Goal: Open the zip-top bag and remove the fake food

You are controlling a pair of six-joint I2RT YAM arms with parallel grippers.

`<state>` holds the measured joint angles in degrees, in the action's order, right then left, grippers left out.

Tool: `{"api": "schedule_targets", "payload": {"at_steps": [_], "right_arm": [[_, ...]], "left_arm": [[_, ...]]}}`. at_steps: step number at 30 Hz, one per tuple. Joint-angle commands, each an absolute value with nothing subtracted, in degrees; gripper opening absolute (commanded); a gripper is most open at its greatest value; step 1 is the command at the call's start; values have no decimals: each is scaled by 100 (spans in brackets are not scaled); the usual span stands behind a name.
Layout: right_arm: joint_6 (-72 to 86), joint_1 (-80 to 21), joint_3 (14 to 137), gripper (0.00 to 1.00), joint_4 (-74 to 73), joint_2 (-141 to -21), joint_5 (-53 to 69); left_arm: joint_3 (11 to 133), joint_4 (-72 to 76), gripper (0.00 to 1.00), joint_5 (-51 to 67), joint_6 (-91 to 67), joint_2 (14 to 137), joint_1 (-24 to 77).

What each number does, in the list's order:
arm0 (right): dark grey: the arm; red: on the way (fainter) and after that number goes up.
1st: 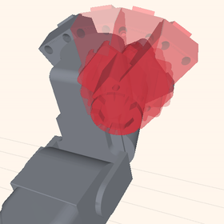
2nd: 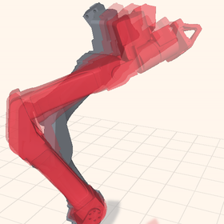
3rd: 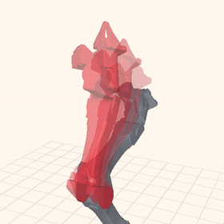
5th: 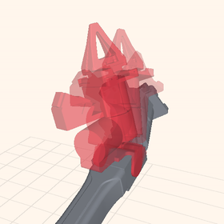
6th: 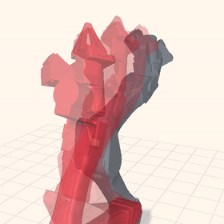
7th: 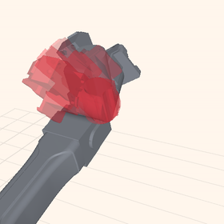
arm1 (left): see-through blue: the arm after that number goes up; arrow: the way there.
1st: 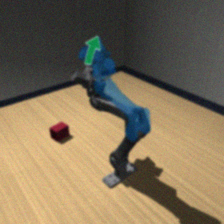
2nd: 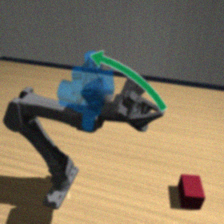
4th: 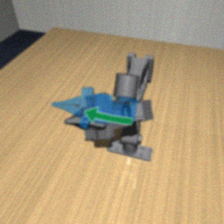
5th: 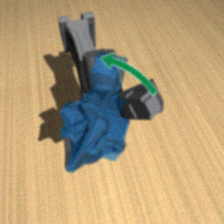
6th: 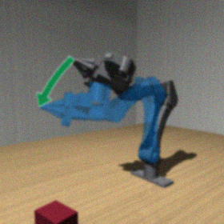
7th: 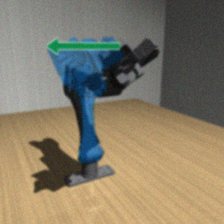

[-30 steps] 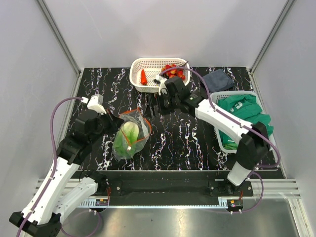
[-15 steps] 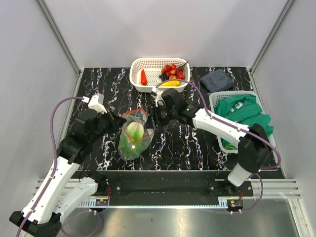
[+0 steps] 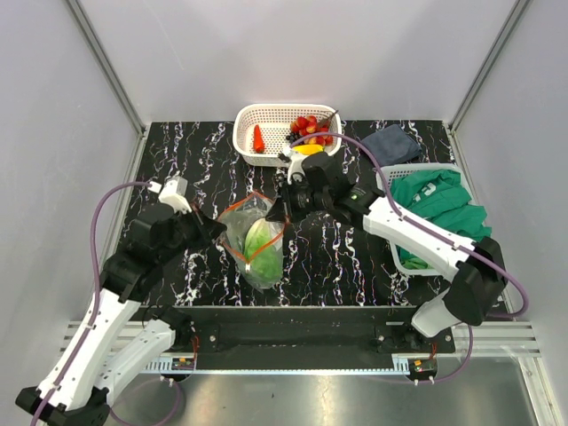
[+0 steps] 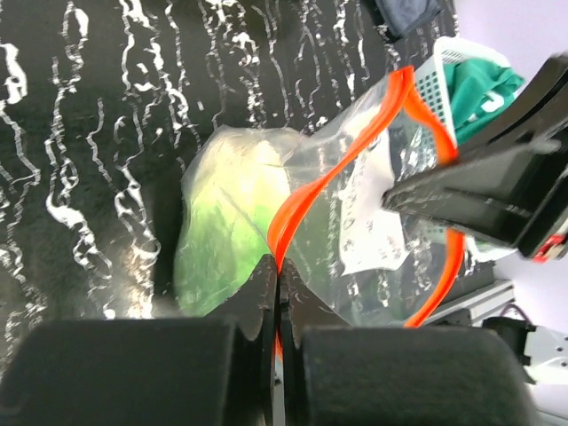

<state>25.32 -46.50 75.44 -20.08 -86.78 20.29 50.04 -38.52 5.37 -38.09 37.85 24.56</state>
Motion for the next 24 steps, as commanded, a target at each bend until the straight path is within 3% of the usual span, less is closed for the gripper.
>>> {"api": "schedule_targets", "payload": {"at_steps": [1, 8, 10, 14, 24], "right_arm": [[2373, -4702, 8182, 1, -2222, -9148, 2311], [2373, -4772, 8411, 1, -2355, -9413, 2171], [2408, -4816, 8481, 1, -2382, -9431, 2101], [2505, -4869, 8674, 1, -2443, -9431, 2004], [2716, -4939, 8903, 0, -2522, -9404, 1863]], "left_arm": [[5413, -4227, 12, 343, -3386, 3700, 2470], [7337, -4948, 33, 858, -2469, 4376, 2470], [7567, -4721, 33, 1272, -2749, 4604, 2470], [7094, -3763, 24, 2066, -3313, 4807, 2548], [6540, -3427, 18, 388, -3577, 5572, 3234]]}}
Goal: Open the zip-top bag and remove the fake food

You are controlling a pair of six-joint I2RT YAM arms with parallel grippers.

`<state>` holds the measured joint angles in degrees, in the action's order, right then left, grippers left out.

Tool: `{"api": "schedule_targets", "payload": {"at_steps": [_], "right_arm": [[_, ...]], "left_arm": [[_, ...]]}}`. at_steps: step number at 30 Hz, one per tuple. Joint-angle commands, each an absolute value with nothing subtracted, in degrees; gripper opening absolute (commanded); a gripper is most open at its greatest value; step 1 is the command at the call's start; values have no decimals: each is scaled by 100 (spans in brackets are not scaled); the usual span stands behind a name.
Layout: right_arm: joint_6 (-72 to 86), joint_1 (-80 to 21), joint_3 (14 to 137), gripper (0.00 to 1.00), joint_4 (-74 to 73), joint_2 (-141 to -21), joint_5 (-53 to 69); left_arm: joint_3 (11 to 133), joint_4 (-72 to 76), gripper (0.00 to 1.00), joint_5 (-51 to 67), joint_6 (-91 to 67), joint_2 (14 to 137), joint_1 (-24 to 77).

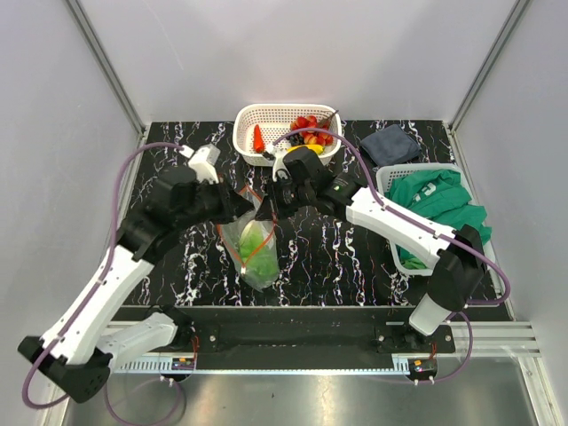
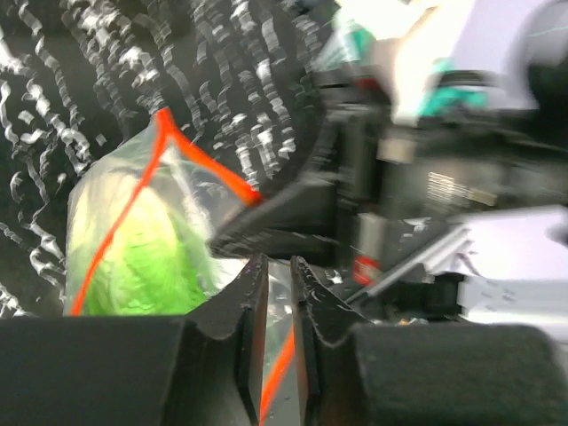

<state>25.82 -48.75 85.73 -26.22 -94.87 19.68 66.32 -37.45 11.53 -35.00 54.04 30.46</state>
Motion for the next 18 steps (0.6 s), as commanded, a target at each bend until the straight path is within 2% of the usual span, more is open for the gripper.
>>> {"api": "schedule_targets", "payload": {"at_steps": [1, 4, 11, 12, 13, 16, 17, 18], "right_arm": [[2716, -4948, 8912, 0, -2522, -9404, 1855], [2725, -4948, 8860, 0, -2514, -9413, 1802], [2733, -4957, 8701, 0, -2522, -9369, 1740], [2725, -4957, 8675, 0, -2522, -9334, 1688], [2681, -4966, 8649, 0, -2522, -9317, 1661], [2576, -4957, 8622, 0, -2531, -9290, 1652], [2558, -4966, 8622, 0, -2531, -9299, 1652], [2540, -4957, 8622, 0, -2540, -9308, 1687]], "left_arm": [[6478, -3428, 18, 291, -3516, 5668, 3269], [6302, -3489, 14, 9, -3402, 5923, 3384], [5714, -3219, 15, -238, -3480, 5793, 3498], [5556, -3104, 21, -168, -3428, 5514, 3498], [5511, -2981, 33, 94, -3376, 5380, 3498], [5685, -2865, 42, 403, -3191, 5054, 3498], [5782, -2987, 50, 456, -3164, 5010, 3498], [5879, -3049, 53, 483, -3068, 4940, 3498]]}}
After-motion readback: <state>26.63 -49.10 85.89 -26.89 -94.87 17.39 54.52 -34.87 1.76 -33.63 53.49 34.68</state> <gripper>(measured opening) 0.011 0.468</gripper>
